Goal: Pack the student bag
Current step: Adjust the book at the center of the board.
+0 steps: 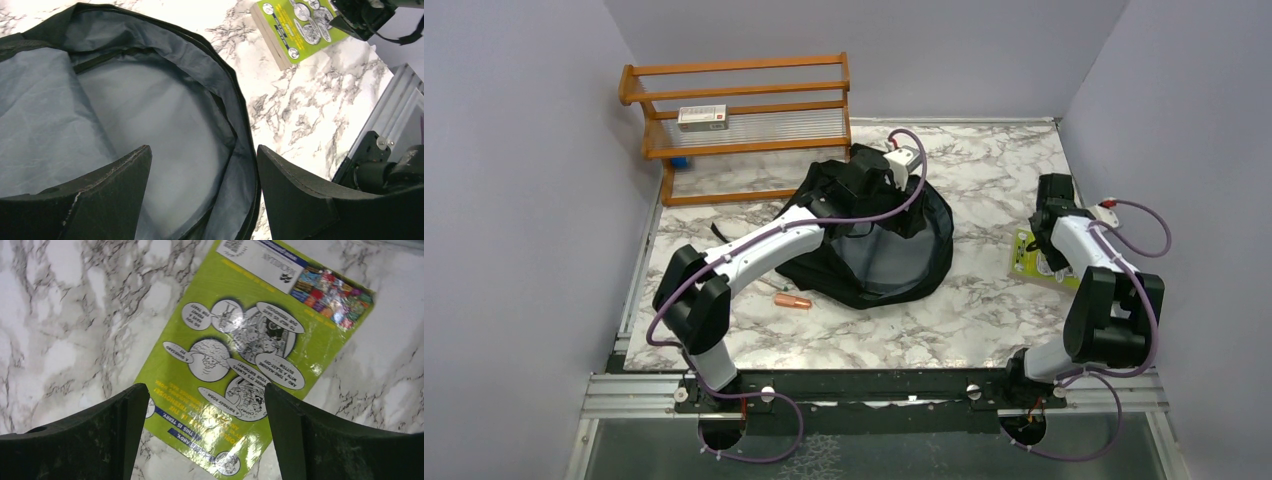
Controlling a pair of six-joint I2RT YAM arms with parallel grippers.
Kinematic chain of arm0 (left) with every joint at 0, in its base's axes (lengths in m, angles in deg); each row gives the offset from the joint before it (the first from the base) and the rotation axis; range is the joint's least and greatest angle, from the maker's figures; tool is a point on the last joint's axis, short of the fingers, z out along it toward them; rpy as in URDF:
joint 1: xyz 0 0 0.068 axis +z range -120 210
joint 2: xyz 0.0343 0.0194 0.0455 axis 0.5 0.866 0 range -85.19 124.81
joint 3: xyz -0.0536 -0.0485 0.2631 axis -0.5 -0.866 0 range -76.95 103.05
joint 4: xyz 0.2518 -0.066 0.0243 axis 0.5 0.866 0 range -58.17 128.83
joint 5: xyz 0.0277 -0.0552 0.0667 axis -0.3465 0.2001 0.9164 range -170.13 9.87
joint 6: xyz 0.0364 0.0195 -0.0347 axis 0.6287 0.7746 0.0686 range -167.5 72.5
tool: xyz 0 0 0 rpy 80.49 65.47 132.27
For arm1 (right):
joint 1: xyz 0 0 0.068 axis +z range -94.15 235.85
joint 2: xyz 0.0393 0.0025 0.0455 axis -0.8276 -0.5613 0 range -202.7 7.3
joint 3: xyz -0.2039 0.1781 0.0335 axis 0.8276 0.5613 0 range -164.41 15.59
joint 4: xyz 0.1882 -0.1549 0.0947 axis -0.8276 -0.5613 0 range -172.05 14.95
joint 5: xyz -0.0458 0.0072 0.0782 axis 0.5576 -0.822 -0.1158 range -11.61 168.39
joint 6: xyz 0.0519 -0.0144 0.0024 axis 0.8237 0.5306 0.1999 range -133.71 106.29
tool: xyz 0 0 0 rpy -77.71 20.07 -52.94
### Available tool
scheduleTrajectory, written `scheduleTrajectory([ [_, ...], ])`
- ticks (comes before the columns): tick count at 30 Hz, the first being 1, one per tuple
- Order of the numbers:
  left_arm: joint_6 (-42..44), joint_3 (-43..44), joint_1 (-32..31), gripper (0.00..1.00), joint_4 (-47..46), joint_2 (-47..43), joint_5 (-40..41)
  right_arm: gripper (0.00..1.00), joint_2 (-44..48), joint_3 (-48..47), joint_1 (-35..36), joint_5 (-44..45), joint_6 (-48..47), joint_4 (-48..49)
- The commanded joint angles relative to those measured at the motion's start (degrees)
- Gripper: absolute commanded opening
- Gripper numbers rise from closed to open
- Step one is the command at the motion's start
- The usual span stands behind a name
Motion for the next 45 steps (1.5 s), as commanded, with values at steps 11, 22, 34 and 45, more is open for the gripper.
scheduleTrajectory([
  [11, 0.2, 1.7, -0.5, 0.78, -0.7, 0.9, -3.5, 0.89, 2.0, 4.4, -3.7, 13.2, 20.4, -7.2],
  [22, 0.2, 3.3, -0.5, 0.78, -1.0, 3.4, -5.1, 0.87, 3.1, 8.8, -3.8, 6.9, 36.6, -8.4],
  [34, -3.6, 29.6, -0.8, 0.78, -4.3, 24.7, -9.1, 0.87, 22.7, 16.9, -3.7, -6.8, 7.5, 2.7],
  [45, -9.4, 50.3, -2.4, 0.78, -4.9, 45.0, -13.2, 0.87, 29.5, 17.4, -3.7, -7.9, 3.7, 0.8],
])
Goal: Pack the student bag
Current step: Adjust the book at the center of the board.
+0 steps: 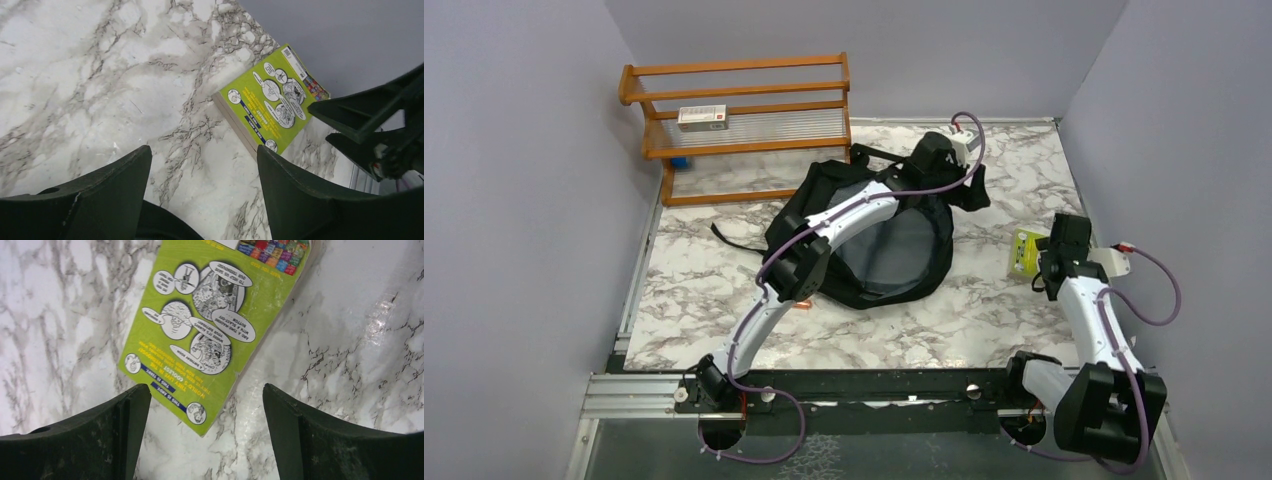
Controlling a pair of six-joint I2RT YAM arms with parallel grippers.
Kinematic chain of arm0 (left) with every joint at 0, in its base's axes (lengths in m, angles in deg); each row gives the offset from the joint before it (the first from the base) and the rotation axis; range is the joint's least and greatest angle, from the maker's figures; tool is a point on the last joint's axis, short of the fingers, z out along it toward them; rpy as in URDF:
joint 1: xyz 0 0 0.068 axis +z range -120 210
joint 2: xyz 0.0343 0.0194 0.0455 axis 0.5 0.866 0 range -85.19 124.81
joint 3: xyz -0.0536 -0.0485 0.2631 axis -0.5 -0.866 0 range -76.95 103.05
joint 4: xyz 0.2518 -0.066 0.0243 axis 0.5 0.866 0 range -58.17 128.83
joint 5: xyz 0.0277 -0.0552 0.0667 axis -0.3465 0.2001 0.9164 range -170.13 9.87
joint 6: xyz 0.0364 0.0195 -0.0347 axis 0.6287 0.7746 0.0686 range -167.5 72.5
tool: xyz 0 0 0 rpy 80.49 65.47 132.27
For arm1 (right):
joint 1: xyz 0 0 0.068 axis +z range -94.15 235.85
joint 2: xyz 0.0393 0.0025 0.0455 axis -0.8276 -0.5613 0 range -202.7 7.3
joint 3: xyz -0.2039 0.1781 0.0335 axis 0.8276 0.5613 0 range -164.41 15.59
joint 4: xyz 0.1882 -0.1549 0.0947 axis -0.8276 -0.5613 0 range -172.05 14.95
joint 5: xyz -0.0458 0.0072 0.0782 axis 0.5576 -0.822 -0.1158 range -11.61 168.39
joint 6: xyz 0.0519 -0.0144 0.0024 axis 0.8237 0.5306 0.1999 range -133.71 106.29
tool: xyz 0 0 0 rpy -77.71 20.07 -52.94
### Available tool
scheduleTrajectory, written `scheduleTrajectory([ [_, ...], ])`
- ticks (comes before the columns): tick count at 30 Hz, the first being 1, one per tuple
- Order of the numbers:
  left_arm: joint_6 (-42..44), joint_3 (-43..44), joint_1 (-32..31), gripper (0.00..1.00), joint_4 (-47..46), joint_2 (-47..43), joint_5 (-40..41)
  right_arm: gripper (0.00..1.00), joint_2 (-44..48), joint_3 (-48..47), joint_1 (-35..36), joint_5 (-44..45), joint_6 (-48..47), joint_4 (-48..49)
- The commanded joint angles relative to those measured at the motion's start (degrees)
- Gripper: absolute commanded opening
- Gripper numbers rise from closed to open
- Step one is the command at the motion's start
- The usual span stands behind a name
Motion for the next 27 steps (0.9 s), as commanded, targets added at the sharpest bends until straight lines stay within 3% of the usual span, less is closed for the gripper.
scheduleTrajectory([
  [1, -4.2, 5.9, -0.7, 0.78, -1.6, 5.4, -3.8, 0.87, 5.5, -1.0, -0.3, -0.6, -5.1, 0.2],
  [9, -8.5, 6.2, -2.6, 0.79, -7.1, 9.2, -4.8, 0.88, -1.6, -6.6, -0.3, 3.1, -0.9, -4.5],
  [17, -12.4, 8.9, -3.8, 0.78, -11.2, 14.7, -7.7, 0.88, -7.2, -6.3, -0.4, 3.3, 0.6, 0.4],
  [22, -10.8, 0.3, -3.8, 0.78, -14.2, 10.9, -8.0, 0.87, -12.8, -6.2, -0.3, 5.9, 4.8, 1.5],
  [27, -8.3, -0.3, -3.7, 0.77, -11.7, 10.5, -8.1, 0.87, -18.8, -7.6, -0.6, 7.2, 9.1, 2.4],
])
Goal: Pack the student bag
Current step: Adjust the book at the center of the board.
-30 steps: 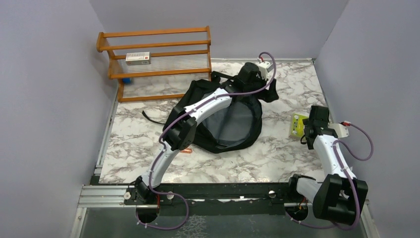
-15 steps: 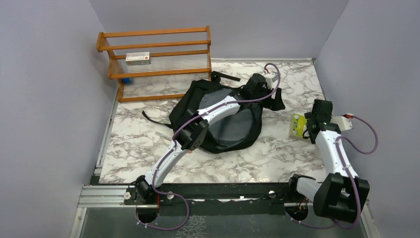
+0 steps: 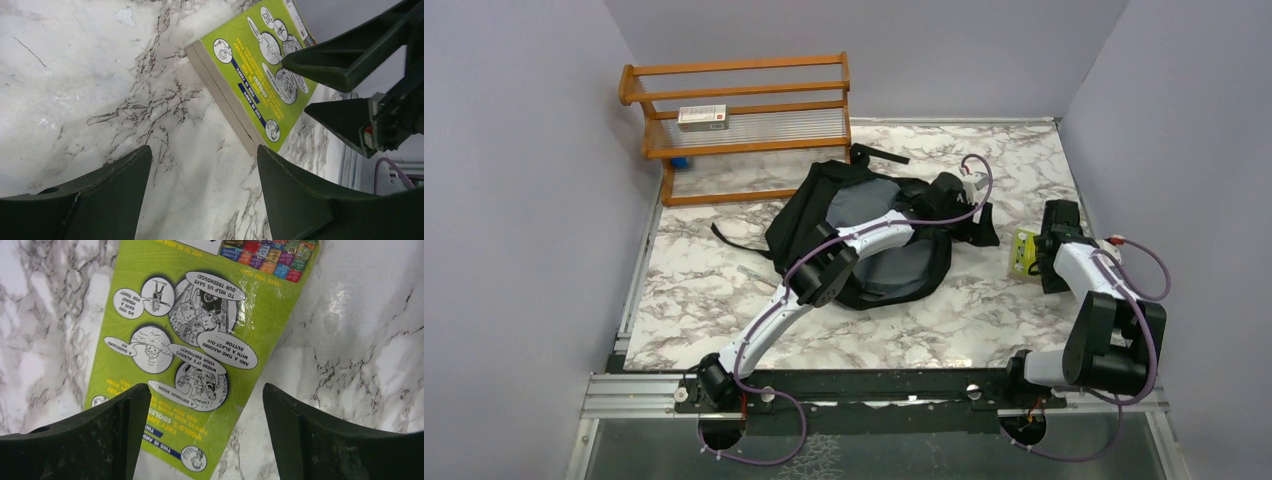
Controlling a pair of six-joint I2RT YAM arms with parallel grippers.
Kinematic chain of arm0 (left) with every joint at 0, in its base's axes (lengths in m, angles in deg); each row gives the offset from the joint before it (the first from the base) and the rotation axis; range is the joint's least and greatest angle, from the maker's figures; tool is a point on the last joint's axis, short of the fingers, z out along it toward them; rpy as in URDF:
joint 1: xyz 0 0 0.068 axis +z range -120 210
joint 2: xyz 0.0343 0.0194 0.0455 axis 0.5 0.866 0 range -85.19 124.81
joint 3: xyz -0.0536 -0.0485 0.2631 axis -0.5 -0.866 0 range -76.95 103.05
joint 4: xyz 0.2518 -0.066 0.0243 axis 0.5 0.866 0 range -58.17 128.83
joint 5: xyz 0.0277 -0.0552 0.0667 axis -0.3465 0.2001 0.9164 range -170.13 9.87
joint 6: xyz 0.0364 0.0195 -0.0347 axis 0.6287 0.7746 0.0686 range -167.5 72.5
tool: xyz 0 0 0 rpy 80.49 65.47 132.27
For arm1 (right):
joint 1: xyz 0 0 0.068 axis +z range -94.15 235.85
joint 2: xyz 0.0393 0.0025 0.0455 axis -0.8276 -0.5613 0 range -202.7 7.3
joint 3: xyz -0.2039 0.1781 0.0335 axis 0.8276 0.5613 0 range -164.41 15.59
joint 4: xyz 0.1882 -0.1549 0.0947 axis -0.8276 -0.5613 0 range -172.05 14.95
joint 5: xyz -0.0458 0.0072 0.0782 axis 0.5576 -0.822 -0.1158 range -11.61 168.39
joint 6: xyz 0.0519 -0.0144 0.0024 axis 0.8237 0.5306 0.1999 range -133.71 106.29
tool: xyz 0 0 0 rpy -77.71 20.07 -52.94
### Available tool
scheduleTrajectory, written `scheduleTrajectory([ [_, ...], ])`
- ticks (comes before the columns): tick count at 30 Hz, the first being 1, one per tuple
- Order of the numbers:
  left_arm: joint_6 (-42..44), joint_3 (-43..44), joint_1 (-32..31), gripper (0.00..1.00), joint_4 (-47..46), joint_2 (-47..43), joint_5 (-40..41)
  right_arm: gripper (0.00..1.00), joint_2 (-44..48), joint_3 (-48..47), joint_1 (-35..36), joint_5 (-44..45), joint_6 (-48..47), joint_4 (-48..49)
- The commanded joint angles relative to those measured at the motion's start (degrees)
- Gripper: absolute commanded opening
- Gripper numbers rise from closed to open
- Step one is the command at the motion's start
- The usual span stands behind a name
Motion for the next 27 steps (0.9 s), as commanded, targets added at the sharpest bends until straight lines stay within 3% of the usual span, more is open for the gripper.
scheduleTrajectory([
  [1, 2.5, -0.1, 0.0, 0.77, -0.2, -2.8, -1.9, 0.87, -5.0, -2.8, -0.7, 4.1, 6.2, 1.0],
  [10, 3.6, -2.2, 0.3, 0.77, -0.4, -3.9, -2.6, 0.86, -13.1, -8.8, -1.4, 8.6, 15.0, -7.2],
  [21, 3.1, -1.9, 0.3, 0.77, -0.2, -2.9, -2.8, 0.79, -10.4, -4.8, -1.6, 4.0, 10.6, -3.1],
  [27, 2.7, -1.4, 0.2, 0.77, 0.5, -2.5, -2.8, 0.83, -6.9, -3.3, -1.5, -4.1, 5.3, -2.9],
])
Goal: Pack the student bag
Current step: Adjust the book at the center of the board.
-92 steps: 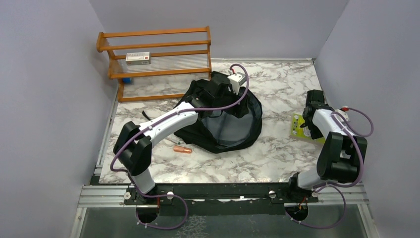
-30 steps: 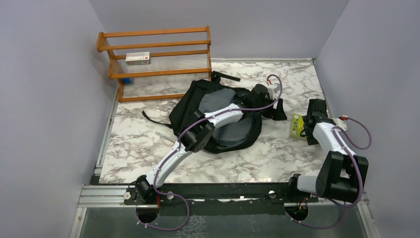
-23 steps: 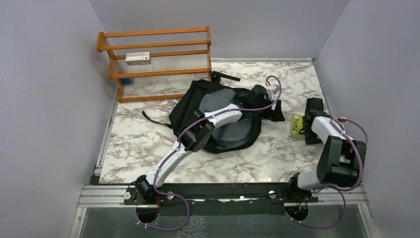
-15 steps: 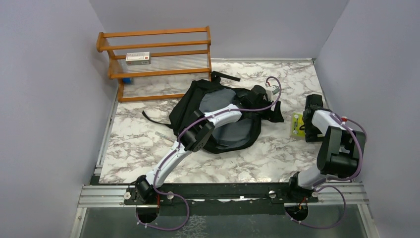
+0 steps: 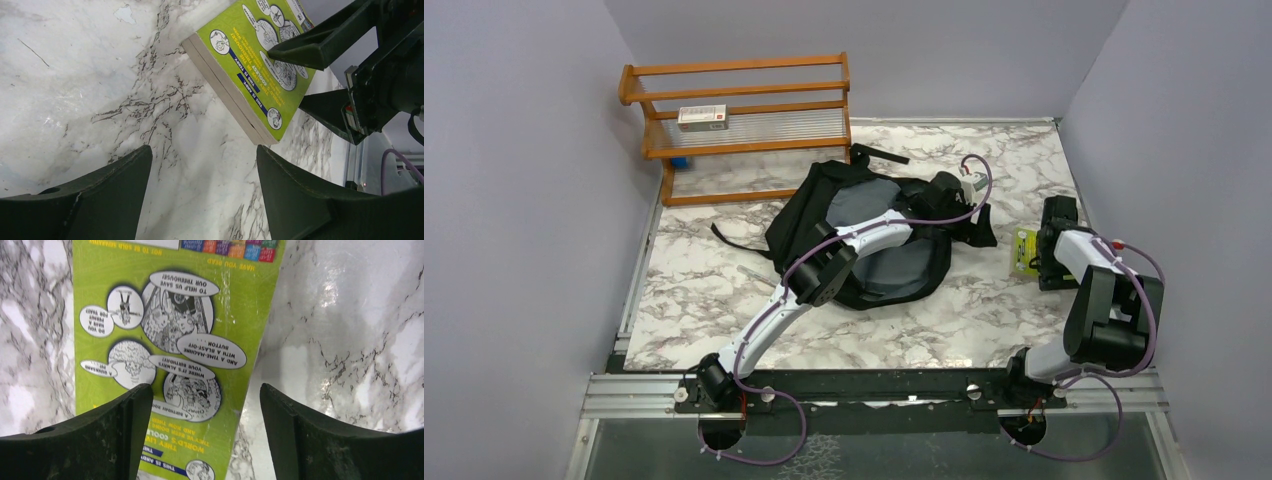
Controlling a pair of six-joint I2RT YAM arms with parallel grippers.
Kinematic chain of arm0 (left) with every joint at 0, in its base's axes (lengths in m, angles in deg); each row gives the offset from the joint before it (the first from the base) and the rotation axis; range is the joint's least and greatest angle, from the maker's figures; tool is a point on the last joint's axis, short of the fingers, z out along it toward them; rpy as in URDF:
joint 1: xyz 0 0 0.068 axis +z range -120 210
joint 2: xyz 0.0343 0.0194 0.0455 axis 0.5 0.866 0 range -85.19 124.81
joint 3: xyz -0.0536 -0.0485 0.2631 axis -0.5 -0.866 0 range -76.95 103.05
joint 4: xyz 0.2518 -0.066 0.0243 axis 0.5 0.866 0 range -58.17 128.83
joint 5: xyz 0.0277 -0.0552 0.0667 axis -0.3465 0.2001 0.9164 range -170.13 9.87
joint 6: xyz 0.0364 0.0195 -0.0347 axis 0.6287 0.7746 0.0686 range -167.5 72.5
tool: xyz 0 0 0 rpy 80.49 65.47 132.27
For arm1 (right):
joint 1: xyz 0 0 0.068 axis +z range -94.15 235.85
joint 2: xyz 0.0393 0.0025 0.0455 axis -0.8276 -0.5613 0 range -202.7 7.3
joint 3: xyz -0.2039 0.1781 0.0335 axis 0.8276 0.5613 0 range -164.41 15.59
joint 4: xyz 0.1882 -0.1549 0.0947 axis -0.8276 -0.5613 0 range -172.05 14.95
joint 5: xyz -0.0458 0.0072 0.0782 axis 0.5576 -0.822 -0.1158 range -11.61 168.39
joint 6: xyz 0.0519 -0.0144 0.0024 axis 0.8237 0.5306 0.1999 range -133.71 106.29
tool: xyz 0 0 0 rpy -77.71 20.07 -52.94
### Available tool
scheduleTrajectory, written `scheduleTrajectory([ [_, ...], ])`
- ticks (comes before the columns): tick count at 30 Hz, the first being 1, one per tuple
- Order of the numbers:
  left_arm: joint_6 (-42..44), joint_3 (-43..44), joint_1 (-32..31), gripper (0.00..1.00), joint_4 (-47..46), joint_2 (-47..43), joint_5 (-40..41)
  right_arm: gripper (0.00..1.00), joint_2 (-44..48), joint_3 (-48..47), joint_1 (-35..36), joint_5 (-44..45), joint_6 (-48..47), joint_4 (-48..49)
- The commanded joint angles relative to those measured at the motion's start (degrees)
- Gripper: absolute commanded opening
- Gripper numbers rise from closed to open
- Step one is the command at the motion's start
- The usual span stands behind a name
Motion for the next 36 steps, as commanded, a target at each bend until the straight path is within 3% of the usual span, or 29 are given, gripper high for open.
scheduleTrajectory([
  [1, -0.6, -0.1, 0.0, 0.77, 0.6, -1.8, -1.6, 0.83, 3.6, 1.5, -0.3, -6.3, -5.7, 0.8],
  [5, -4.7, -3.2, 0.1, 0.76, -2.7, -2.1, -0.6, 0.84, 5.8, 1.1, -0.3, -8.5, -8.9, -1.0],
  [12, -6.2, -0.5, 0.0, 0.75, -1.6, -0.1, 2.7, 0.85, 8.4, -0.8, -0.2, -9.9, -12.0, -4.2],
  [27, -6.1, -1.2, -0.4, 0.76, -0.9, -0.5, 6.0, 0.85, 9.5, -3.3, -0.3, -4.8, -12.3, -5.5],
  [36, -4.8, -5.8, -0.6, 0.76, -0.8, -4.4, 3.4, 0.85, 11.0, -4.6, -0.2, 2.1, -14.2, -6.1],
])
